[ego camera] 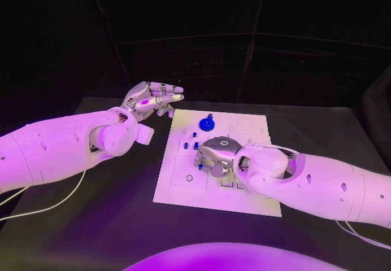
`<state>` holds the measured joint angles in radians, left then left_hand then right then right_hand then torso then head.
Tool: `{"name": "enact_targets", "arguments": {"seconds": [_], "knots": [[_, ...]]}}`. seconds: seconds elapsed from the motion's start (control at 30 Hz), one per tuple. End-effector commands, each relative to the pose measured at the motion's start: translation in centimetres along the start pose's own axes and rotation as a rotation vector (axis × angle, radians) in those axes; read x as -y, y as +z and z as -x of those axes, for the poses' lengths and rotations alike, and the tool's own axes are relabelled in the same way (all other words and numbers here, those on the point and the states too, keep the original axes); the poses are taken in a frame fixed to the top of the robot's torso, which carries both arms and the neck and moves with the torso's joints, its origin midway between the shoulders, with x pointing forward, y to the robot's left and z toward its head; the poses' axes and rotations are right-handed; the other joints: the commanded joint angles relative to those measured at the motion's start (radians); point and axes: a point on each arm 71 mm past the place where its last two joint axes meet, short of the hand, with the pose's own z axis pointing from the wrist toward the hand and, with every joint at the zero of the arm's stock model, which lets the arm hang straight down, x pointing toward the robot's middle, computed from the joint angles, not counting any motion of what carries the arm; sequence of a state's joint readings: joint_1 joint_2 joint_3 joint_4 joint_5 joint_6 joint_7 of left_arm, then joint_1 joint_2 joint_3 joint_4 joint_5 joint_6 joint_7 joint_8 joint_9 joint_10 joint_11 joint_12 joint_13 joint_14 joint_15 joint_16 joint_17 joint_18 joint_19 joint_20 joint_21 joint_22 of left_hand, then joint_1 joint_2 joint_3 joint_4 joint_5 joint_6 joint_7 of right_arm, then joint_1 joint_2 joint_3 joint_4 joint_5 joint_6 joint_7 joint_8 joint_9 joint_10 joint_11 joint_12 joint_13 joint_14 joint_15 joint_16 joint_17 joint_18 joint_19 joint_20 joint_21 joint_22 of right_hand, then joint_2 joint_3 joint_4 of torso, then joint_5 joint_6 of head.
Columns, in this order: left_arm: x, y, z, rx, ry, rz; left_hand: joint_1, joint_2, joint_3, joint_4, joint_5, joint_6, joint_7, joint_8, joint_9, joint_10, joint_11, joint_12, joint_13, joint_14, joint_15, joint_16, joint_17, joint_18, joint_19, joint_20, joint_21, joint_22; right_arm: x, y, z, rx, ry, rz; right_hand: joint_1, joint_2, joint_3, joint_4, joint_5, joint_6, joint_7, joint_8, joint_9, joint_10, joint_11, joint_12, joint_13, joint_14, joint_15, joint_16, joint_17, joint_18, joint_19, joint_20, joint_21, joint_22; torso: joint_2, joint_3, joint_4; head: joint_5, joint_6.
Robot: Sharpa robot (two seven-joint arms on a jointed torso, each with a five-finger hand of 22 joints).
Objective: Assemble the parts on the task board
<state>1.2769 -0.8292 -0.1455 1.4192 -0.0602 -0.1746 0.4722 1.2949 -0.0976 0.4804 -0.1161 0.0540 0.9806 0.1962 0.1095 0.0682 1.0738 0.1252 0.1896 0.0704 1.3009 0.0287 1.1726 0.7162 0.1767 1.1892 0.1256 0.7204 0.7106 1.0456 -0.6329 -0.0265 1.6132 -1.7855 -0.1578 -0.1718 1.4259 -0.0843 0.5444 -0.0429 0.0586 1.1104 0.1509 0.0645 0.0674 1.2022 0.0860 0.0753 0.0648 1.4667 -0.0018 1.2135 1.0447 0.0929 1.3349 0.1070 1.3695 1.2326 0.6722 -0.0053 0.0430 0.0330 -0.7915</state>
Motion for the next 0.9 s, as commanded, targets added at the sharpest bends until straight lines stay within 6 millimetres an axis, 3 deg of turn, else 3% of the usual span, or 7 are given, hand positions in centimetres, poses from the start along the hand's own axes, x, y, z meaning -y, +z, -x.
{"name": "enact_targets", "arguments": {"seconds": [0.03, 0.4, 0.63, 0.9], "knots": [[0.11, 0.05, -0.03, -0.002, -0.006, -0.003, -0.001, 0.003, -0.005, -0.002, -0.002, -0.005, 0.003, 0.003, -0.002, -0.009, -0.002, 0.005, 0.0, -0.006, 0.002, -0.003, -0.001, 0.006, -0.002, 0.003, -0.006, -0.001, -0.27, 0.01, 0.12, 0.002, -0.006, 0.012, -0.01, -0.002, 0.005, 0.0, 0.003, 0.006, 0.003, 0.003, 0.001, -0.002, 0.0, -0.004, 0.0, 0.018, 0.003, 0.006, -0.001, -0.012, 0.003, 0.002, 0.003, 0.001, 0.0, 0.0001, -0.0001, 0.001, -0.001], [0.09, 0.07, -0.03, -0.002, -0.006, -0.001, -0.001, 0.003, -0.005, -0.002, -0.002, -0.005, 0.003, 0.003, -0.002, -0.009, -0.002, 0.005, 0.0, -0.006, 0.002, -0.003, -0.001, 0.006, -0.002, 0.003, -0.006, -0.001, -0.31, 0.01, 0.08, -0.002, -0.008, 0.01, -0.012, -0.004, 0.005, -0.001, 0.004, 0.006, 0.003, 0.003, 0.001, -0.002, 0.0, -0.005, 0.0, 0.018, 0.003, 0.006, -0.002, -0.012, 0.002, 0.002, 0.003, 0.0, 0.0, -0.0002, 0.0002, 0.0, 0.0], [0.09, 0.08, -0.05, -0.003, -0.006, -0.001, -0.001, 0.003, -0.005, -0.002, -0.002, -0.005, 0.003, 0.003, -0.002, -0.009, -0.002, 0.005, 0.0, -0.006, 0.002, -0.003, -0.001, 0.006, -0.002, 0.003, -0.006, -0.001, 0.13, 0.14, -0.09, -0.018, -0.027, -0.025, -0.056, -0.032, -0.008, 0.006, 0.015, -0.024, 0.013, -0.003, -0.002, -0.061, 0.014, -0.015, -0.003, 0.013, 0.014, -0.004, -0.02, -0.008, -0.013, 0.01, -0.011, -0.02, 0.0, -0.0008, 0.0006, -0.001, -0.001], [0.08, 0.07, -0.06, -0.004, -0.007, 0.002, -0.001, 0.003, -0.005, -0.002, -0.002, -0.005, 0.003, 0.003, -0.002, -0.009, -0.002, 0.005, 0.0, -0.006, 0.002, -0.003, -0.001, 0.006, -0.002, 0.003, -0.006, -0.001, 0.29, 0.32, -0.23, -0.033, -0.043, -0.039, -0.066, -0.039, -0.013, 0.006, 0.015, -0.033, 0.016, -0.001, -0.002, -0.082, 0.019, -0.014, -0.003, 0.008, 0.018, -0.014, -0.035, -0.004, -0.024, 0.014, -0.021, -0.035, 0.0, -0.0006, 0.0011, -0.001, -0.001]]}}
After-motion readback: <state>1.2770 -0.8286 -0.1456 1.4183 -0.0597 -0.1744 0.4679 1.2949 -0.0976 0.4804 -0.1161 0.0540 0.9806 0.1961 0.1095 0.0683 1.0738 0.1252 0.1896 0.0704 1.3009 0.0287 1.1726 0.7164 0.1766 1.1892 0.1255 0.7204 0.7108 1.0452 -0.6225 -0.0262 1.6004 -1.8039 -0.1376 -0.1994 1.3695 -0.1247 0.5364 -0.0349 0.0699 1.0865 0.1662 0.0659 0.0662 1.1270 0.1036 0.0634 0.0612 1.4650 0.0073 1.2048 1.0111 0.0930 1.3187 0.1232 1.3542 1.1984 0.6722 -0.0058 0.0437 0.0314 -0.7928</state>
